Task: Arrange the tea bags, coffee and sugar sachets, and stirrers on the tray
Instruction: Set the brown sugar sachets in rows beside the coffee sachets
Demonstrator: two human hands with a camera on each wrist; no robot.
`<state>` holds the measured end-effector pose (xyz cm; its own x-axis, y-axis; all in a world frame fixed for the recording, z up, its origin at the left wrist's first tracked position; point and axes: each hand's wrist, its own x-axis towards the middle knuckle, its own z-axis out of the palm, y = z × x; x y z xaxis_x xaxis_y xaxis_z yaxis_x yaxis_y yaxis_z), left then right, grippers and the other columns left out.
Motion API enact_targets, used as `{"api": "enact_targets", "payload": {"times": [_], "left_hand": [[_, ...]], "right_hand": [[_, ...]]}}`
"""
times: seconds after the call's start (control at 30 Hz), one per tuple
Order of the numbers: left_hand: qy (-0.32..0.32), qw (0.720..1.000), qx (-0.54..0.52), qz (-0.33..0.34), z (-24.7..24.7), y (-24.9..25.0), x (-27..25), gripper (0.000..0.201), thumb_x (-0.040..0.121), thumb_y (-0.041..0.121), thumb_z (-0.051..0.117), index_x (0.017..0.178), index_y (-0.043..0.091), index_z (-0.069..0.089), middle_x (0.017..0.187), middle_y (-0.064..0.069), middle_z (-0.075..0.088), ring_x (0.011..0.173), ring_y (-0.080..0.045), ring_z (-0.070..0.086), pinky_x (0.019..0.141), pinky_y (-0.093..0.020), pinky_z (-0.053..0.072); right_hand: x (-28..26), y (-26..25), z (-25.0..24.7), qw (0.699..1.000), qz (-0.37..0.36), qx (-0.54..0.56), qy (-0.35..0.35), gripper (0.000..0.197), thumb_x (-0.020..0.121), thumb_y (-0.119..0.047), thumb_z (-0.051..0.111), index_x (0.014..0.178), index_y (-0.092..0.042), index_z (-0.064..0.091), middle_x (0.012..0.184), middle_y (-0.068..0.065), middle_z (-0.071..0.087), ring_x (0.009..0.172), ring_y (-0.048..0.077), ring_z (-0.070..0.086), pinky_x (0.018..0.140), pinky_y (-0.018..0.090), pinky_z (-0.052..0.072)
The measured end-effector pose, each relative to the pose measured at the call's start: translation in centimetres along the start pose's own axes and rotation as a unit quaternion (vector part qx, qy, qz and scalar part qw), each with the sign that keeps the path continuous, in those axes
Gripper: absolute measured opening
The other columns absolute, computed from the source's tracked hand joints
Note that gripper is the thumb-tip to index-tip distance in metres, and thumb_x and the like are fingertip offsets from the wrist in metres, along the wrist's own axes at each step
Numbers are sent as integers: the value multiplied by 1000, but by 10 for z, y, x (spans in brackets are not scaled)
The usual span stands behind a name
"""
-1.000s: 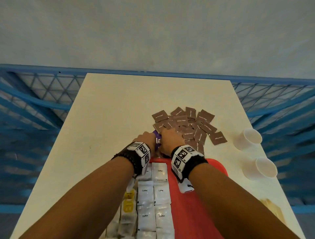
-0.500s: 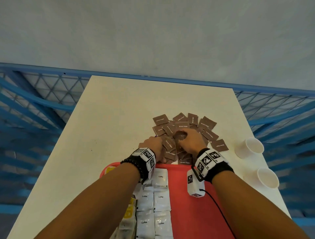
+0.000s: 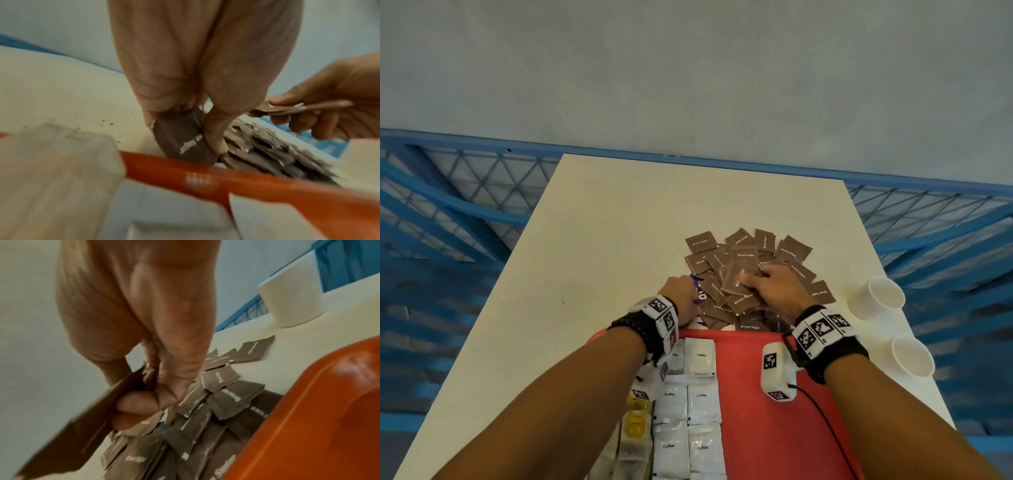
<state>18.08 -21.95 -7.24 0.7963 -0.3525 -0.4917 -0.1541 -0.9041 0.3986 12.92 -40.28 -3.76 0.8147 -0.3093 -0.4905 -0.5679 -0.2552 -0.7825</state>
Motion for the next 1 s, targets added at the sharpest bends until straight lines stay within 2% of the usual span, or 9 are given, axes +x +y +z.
{"api": "enact_targets", "payload": {"times": [0.13,0.23,0.4,0.5,0.6,0.77,0.83,0.9,1.0], "left_hand": [[49,994,-75,-65,-23,-17,0,21,91,16,61,101,2,72,109,-12,72,101,-29,66,80,-30,52],[67,977,-176,-103,-39,-33,-3,24,94,19,60,97,0,74,104,-12,74,99,-32,68,85,-34,55],[22,862,-496,-99,-60,-37,-20,33,102,20,54,77,-1,60,79,-25,67,87,-38,70,81,-54,59],[-18,798,-595,-92,-68,-33,-40,36,105,28,46,82,1,56,74,-21,70,77,-31,69,63,-36,63],[-40,748,-658,-78,-70,-39,-49,29,98,29,59,89,2,57,81,-23,71,78,-28,70,59,-33,63],[-37,742,-668,-56,-68,-51,-60,15,89,13,71,91,7,58,76,-11,71,75,-19,72,54,-25,59],[-17,720,-692,-59,-65,-56,-65,17,87,13,73,89,10,57,71,-8,67,72,-16,69,51,-22,57],[-12,699,-712,-64,-64,-58,-71,15,86,13,74,89,12,59,74,-6,68,73,-15,67,53,-22,54],[-10,687,-724,-61,-63,-58,-81,8,89,12,70,88,12,61,84,-7,72,73,-16,67,63,-29,51]], "right_hand": [[5,-13,27,984,-31,-167,-57,15,89,-18,72,90,-7,62,82,6,71,63,17,68,62,31,59],[16,-10,45,964,-21,-265,-26,31,80,-25,81,93,-3,64,91,9,70,78,21,69,68,32,59],[20,-9,58,956,-16,-294,-2,50,74,-26,85,112,-8,59,131,14,46,96,30,65,81,40,60],[19,-12,59,961,-23,-275,-24,50,74,-17,84,115,-9,56,115,11,62,91,26,68,78,41,62],[18,-15,59,961,-33,-273,-20,50,72,-13,83,114,-11,55,105,6,63,93,25,66,76,37,61],[11,-16,62,941,-114,-319,-17,33,78,-13,77,84,-21,46,87,-3,56,89,23,58,69,29,51],[8,-15,63,935,-162,-314,-20,31,77,-10,76,80,-20,47,86,-2,59,85,22,57,62,25,44],[5,-18,56,947,-181,-264,-12,27,77,-8,78,97,-14,60,100,0,67,93,23,63,74,32,52],[0,-21,35,995,-93,-44,-1,37,77,-8,82,107,-21,65,102,3,75,87,26,73,84,45,60]]}}
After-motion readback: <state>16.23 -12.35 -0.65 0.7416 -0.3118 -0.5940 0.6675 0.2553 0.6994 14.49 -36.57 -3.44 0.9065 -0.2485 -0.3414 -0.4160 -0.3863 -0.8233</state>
